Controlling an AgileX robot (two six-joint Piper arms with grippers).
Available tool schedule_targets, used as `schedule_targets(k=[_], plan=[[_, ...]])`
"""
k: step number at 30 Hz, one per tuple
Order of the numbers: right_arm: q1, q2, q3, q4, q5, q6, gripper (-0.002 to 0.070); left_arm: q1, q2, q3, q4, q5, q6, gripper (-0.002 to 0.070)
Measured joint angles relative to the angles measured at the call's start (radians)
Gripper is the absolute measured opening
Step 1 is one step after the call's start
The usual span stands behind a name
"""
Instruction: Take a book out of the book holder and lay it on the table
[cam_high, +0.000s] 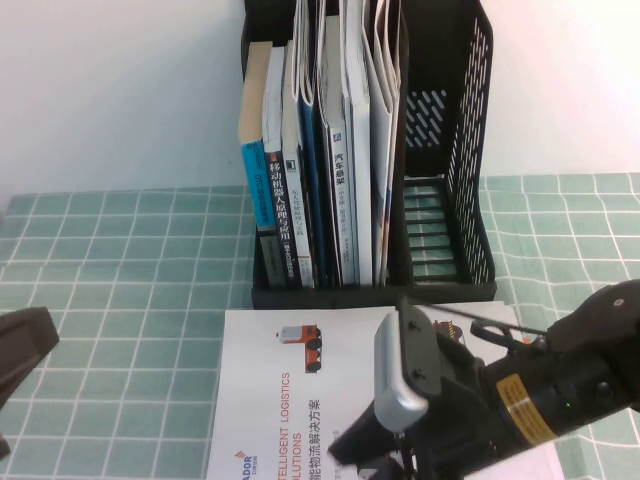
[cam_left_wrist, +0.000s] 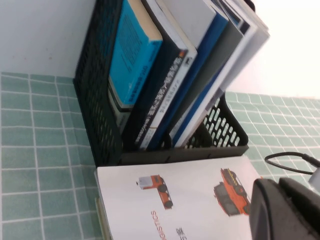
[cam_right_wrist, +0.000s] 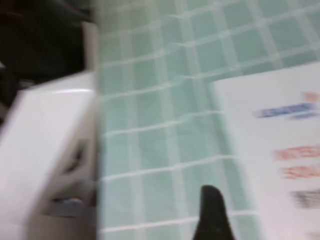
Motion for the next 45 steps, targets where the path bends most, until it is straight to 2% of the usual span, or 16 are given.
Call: schedule_targets(k=[3, 6, 11, 14, 18, 23, 28, 30, 32, 36, 38, 40, 45], plan=[[0.0, 0.0, 0.0, 0.0, -0.128, 0.006, 0.0403, 0.0, 0.0, 0.0, -0.033, 0.004, 0.041, 0.0001], [0.0, 0.0, -0.019, -0.006, -0.241, 0.012, 0.0309, 0.0, 0.0, 0.0, -0.047, 0.004, 0.048, 0.0001], [-0.002, -0.034, -0.157, -0.018, -0.28, 0.014, 0.0067, 0.0, 0.0, 0.0, -0.051, -0.012, 0.062, 0.0001], [-0.002, -0.079, -0.279, -0.019, -0.275, 0.002, 0.0021, 0.0, 0.0, 0.0, -0.051, -0.032, 0.09, 0.0001], [-0.003, -0.15, -0.432, -0.019, -0.158, -0.081, 0.0006, 0.0, 0.002, 0.0, -0.051, -0.049, 0.099, 0.0001], [-0.003, -0.264, -0.516, -0.017, 0.184, -0.298, 0.0004, 0.0, 0.002, 0.0, -0.051, -0.053, 0.119, 0.0001], [-0.003, -0.36, -0.517, 0.03, 0.756, -0.525, 0.0003, 0.0, 0.002, 0.0, -0.038, -0.04, 0.125, 0.0], [-0.003, -0.386, -0.512, 0.154, 1.003, -0.665, 0.0003, 0.0, 0.002, 0.0, -0.026, -0.021, 0.125, 0.0], [-0.004, -0.412, -0.512, 0.385, 1.26, -0.948, 0.0003, 0.0, -0.002, 0.001, -0.005, 0.0, 0.125, 0.0], [-0.022, -0.47, -0.501, 0.902, 1.637, -1.516, 0.0003, 0.0, -0.006, 0.001, 0.072, 0.046, 0.108, 0.0], [-0.028, -0.511, -0.471, 1.112, 1.753, -1.685, 0.0003, 0.0, -0.006, 0.001, 0.117, 0.07, 0.09, 0.0], [-0.029, -0.569, -0.426, 1.218, 1.799, -1.749, 0.0003, 0.0, -0.006, 0.001, 0.159, 0.083, 0.072, 0.0], [-0.029, -0.779, -0.246, 1.296, 1.785, -1.717, 0.0003, 0.0, -0.006, 0.001, 0.279, 0.094, 0.023, 0.0]])
